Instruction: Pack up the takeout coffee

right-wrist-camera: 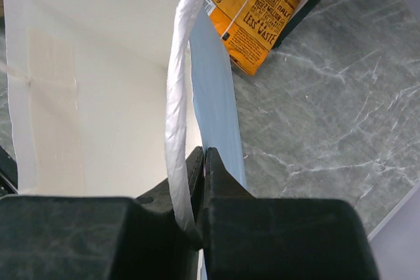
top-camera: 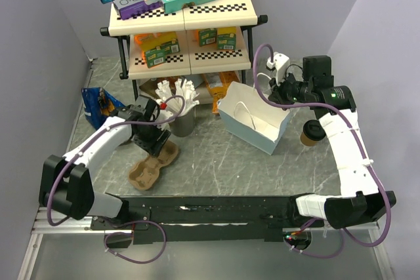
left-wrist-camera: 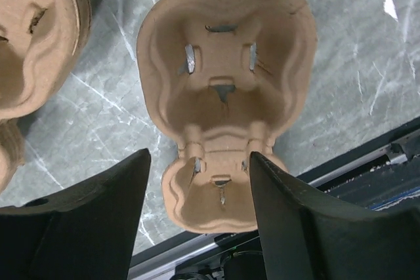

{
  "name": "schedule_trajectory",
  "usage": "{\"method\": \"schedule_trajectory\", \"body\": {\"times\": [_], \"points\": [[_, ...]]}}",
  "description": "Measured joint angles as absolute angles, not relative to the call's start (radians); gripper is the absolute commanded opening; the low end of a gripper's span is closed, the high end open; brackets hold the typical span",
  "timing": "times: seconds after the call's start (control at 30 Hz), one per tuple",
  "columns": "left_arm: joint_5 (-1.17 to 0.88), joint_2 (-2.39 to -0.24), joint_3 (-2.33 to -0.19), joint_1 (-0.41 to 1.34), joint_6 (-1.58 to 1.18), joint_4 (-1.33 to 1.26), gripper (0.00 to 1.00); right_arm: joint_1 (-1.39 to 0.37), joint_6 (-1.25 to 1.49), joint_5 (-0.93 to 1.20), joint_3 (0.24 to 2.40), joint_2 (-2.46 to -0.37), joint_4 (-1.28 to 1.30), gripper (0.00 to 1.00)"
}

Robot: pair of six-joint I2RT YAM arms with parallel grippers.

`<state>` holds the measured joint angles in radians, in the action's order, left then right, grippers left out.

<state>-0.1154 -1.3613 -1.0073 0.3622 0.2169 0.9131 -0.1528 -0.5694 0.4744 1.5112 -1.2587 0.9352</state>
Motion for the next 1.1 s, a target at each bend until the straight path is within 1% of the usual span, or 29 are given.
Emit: {"method": "schedule_trajectory", "body": {"times": [0.23, 0.37, 0.5, 1.1], "points": [[-0.134, -1.425, -1.007, 0.359, 0.212, 0.908, 0.64, -0.153, -0.567, 0.47, 1.511, -1.259, 0.934, 0.0], [-0.151, -1.428, -1.007, 0.359, 0.22, 0.924, 0.64, -0.153, -0.567, 0.464, 1.511, -1.259, 0.934, 0.0], [-0.163, -1.437, -1.005, 0.359, 0.224, 0.934, 0.6, -0.153, -0.567, 0.463, 1.511, -1.259, 0.928, 0.0], [-0.167, -1.504, -0.986, 0.369, 0.233, 0.947, 0.56, -0.153, -0.567, 0.455, 1.511, -1.259, 0.926, 0.0]]}}
